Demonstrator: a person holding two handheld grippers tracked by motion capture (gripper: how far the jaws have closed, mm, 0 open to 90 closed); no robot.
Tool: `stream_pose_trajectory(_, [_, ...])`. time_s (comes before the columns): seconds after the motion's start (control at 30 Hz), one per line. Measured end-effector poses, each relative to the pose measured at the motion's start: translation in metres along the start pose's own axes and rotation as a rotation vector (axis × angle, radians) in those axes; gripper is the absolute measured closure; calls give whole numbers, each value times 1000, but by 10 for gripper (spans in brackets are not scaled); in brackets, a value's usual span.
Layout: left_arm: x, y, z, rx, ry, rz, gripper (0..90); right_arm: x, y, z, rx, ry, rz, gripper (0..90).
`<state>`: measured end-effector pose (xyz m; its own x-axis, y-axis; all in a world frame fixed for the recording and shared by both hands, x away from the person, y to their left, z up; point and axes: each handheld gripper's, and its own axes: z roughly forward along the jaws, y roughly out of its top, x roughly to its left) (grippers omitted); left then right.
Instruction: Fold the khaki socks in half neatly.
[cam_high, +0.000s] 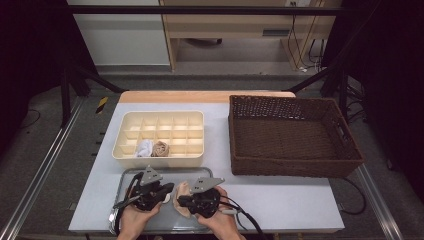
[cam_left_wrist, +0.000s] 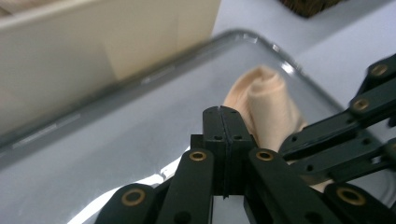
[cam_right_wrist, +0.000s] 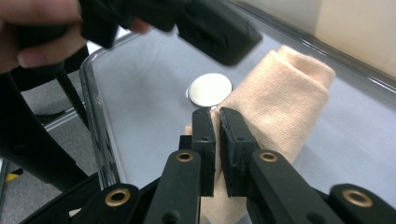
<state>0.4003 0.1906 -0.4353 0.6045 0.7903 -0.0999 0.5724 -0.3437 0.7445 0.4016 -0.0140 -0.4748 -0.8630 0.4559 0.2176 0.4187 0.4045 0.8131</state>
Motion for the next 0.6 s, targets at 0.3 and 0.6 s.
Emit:
stream_pose_trajectory(0.3, [-11,13,-5,-100,-47,59,788,2,-1,3,-7,-9,-12,856])
stream_pose_trajectory(0.6, [-13,8,18,9,8,120,631,4,-1,1,-5,-9,-25,852])
